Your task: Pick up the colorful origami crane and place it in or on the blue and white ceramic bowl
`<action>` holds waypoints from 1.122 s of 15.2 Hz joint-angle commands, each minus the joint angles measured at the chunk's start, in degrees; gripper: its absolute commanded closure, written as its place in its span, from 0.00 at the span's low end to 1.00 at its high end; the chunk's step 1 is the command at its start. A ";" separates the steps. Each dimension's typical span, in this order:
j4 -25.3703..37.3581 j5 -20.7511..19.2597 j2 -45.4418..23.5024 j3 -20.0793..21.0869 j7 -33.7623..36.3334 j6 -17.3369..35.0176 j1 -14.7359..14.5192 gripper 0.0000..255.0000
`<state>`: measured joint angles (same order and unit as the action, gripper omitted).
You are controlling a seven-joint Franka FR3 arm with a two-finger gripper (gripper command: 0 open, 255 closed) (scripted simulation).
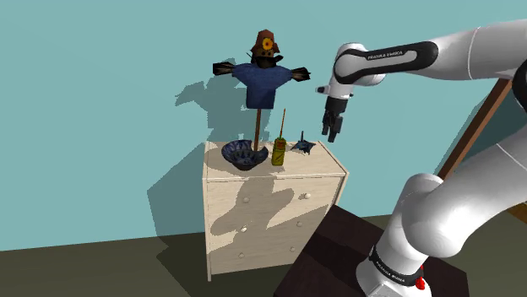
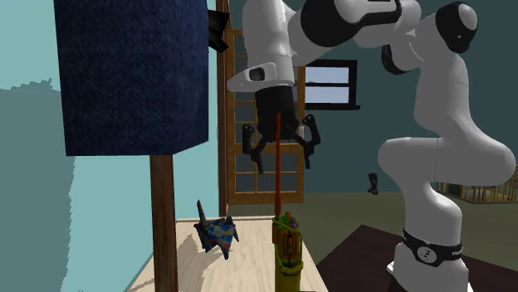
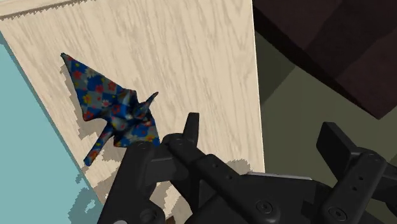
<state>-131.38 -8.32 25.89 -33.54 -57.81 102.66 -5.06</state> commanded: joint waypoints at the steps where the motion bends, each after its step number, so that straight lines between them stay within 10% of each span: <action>1: 3.38 2.29 -4.95 -4.05 -7.61 1.64 -2.13 0.00; 6: 13.09 13.53 -20.23 -13.35 -28.01 3.26 -6.64 0.00; 10: 23.35 26.66 -35.46 -15.64 -45.15 0.09 -4.48 0.00; 17: 20.79 28.98 -37.71 -14.24 -47.52 3.81 -3.75 0.00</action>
<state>-109.93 20.54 -11.82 -47.89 -105.28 105.78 -8.67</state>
